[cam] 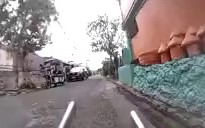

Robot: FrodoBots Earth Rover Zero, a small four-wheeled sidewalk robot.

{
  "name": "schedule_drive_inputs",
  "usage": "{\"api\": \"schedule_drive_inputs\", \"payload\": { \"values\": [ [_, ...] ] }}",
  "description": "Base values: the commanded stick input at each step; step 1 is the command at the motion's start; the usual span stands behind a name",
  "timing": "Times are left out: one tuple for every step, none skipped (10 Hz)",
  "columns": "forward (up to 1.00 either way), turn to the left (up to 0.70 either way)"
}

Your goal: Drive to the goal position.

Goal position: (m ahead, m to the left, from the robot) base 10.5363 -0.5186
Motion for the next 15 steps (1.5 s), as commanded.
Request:
{"api": "schedule_drive_inputs", "payload": {
  "values": [
    [0.85,0.01],
    [0.85,0.02],
    [0.85,0.0],
    [0.85,0.0],
    [0.85,0.0],
    [0.85,0.0],
    [0.85,0.0],
    [0.85,0.0],
    [0.85,0.0],
    [0.85,0.0],
    [0.85,0.0],
    [0.85,0.0],
    [0.85,0.0],
    [0.85,0.0],
    [0.85,0.0]
  ]
}}
